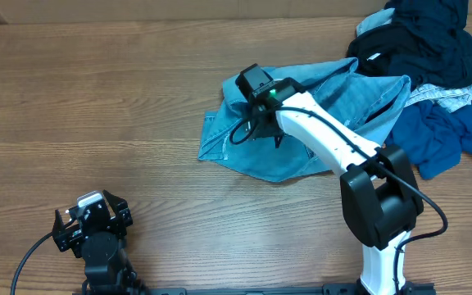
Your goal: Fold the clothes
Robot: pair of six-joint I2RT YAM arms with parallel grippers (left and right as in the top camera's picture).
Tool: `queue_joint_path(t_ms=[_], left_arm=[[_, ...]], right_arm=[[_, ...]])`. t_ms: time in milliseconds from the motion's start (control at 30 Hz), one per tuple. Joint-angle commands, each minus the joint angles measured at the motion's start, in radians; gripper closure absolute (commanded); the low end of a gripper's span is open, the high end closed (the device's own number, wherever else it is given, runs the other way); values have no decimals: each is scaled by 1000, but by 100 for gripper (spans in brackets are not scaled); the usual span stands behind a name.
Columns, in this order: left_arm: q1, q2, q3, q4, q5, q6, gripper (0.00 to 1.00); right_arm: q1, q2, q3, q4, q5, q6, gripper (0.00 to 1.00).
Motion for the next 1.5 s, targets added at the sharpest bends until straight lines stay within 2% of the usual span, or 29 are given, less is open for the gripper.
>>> queue_joint_path(t_ms=[0, 200, 500, 767, 933, 1100, 1233, 1267, 1300, 1333, 1467], left_arm=[[0, -1, -1, -5, 7, -7, 0], [0, -1, -1, -5, 7, -6, 0], [0, -1, -1, -5, 7, -6, 0], [0, -1, -1, -5, 7, -6, 0], [0, -1, -1, -5, 7, -6, 0], [0, -1, -1, -5, 7, -6, 0], [0, -1, -1, -5, 7, -6, 0], [0, -1, -1, -5, 7, -6, 0], [0, -1, -1, -5, 7, -6, 0], [0, -1, -1, -5, 7, -6, 0], [0, -1, -1, -5, 7, -6, 0]], right_arm=[[-53, -2, -2, 15, -161, 274, 0], [-144, -2, -2, 104, -293, 356, 0], [-194, 32, -2, 166, -311, 410, 1], [-192, 32, -2, 112, -328, 403, 21], [-192, 33, -2, 91, -301, 400, 21], [-184, 38, -2, 182, -314, 399, 38], [-173, 70, -2, 262, -319, 399, 43], [-171, 77, -2, 273, -326, 399, 52], [-171, 89, -2, 281, -329, 399, 70], [-171, 92, -2, 284, -328, 399, 96], [-194, 73, 72, 239, -328, 364, 96]])
